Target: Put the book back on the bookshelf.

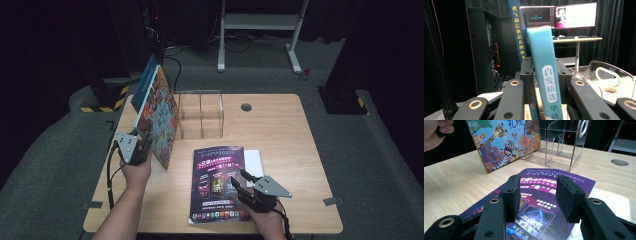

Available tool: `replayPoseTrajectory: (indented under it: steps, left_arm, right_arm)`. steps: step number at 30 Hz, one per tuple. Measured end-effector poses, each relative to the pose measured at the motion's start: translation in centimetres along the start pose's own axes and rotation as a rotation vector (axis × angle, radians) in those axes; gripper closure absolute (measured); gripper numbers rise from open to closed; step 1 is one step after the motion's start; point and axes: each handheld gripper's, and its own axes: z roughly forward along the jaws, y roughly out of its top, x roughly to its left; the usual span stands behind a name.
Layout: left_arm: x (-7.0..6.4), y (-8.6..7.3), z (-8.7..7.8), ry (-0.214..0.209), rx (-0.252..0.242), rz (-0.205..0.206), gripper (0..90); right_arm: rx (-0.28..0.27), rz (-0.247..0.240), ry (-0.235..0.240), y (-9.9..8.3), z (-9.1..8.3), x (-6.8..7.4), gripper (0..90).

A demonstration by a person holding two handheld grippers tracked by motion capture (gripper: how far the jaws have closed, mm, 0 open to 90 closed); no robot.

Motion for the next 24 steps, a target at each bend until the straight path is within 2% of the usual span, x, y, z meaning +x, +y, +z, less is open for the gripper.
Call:
replayPoseTrajectory:
  steps: [7,24]
  left_arm:
    - [-0.05,0.08,0.01,-0.003,0.006,0.012,71.1]
    - [-0.1,0.45,0.19,-0.025,0.027,-0.007,67.8]
  right_arm:
    - [0.0,0.0,0.0,0.0,-0.03,-0.03,54.7]
    - [0.0,-0.001,0.001,0.02,0.0,0.03,54.7]
